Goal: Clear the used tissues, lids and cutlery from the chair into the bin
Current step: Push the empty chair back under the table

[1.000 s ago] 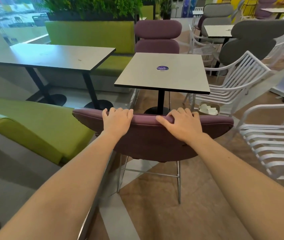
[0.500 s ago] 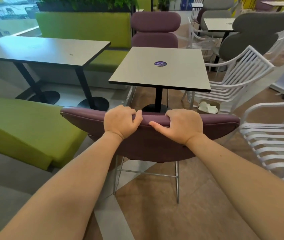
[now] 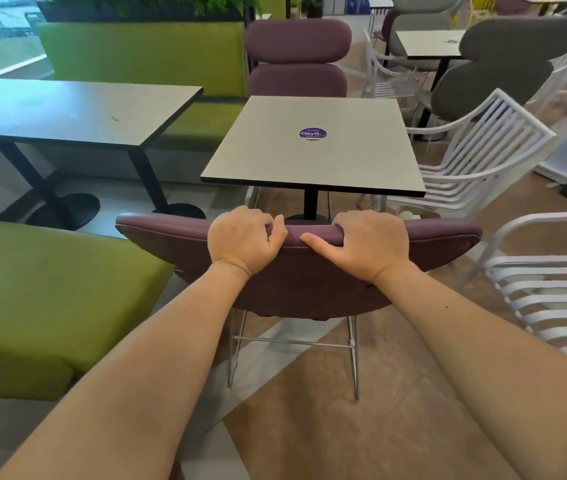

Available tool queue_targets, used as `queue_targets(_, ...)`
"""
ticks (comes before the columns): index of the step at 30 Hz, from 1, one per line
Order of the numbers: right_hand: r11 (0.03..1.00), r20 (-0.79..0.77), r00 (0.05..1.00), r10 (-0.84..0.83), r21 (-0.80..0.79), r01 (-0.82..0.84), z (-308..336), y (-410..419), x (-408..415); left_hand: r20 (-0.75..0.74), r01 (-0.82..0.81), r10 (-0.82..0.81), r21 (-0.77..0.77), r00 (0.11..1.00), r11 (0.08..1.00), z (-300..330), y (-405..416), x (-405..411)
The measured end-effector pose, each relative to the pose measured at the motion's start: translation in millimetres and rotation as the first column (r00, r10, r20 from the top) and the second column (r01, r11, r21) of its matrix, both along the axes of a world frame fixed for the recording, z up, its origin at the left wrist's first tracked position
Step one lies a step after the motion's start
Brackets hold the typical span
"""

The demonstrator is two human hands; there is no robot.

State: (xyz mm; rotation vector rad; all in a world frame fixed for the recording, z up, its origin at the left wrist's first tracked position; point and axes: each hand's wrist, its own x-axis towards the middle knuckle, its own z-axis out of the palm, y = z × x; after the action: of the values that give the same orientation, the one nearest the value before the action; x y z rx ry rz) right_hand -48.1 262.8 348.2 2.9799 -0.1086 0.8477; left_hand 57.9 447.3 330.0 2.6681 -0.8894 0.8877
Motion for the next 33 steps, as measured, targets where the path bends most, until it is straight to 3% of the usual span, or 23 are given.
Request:
queue_targets(10,0.996,-0.007,0.996,-0.089,0.022,0.089,-6.7,-29.6,87.2,0.08,0.081,-0.08,-0.01,0.994,0.997,0.9,-31.0,89.6)
queue_targets(19,0.991,-0.01,0.991,-0.13,0.036,0.13,-7.6,-56.8,151.8,0.116,0.307,-0.304,-0.011,0.946,0.952,-3.1,-51.3,167.0)
queue_targets(33,0.981,0.093,0.979,-0.18,-0.057,0.185,-12.2,-106.4,236.5,0.191,0.273,-0.261,-0.035,0.946,0.961,-4.4,-106.3,250.9)
